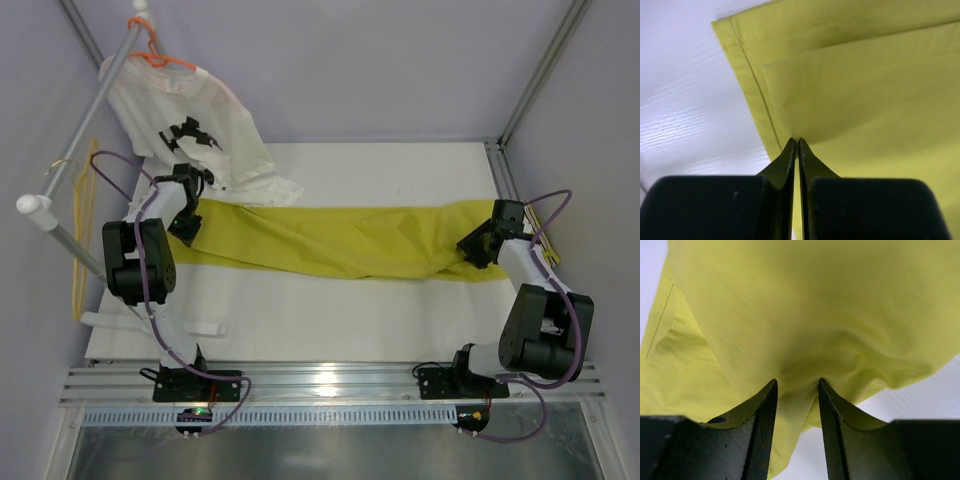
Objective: Place the trousers on the hanger
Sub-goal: Fold the trousers
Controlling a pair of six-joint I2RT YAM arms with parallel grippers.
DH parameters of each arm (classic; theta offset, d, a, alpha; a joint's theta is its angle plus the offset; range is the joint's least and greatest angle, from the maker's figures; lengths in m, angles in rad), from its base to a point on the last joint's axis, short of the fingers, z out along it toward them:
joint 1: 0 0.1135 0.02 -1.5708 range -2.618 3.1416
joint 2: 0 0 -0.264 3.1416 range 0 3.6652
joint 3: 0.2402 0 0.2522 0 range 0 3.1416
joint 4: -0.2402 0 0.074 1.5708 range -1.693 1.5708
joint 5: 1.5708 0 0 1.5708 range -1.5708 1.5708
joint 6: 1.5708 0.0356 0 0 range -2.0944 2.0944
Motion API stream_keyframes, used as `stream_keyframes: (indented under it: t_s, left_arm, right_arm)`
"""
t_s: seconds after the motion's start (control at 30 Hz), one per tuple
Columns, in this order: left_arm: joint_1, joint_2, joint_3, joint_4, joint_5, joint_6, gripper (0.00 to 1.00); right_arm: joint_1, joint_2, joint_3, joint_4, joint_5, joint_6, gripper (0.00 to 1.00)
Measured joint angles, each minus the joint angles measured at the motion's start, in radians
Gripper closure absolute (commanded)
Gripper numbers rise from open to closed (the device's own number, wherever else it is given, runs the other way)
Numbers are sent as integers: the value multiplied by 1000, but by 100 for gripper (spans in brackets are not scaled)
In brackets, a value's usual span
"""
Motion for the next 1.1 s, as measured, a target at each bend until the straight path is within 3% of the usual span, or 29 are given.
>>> stream_keyframes:
  t_s: [0.43, 1.1]
  left_arm:
    - [0, 0, 19, -137, -95, -7, 100]
    - [44, 129, 25, -142, -117, 7, 99]
  right_arm:
    - [-26, 53, 63, -11, 5, -9, 59]
    - [-175, 169, 45, -4, 39, -37, 59]
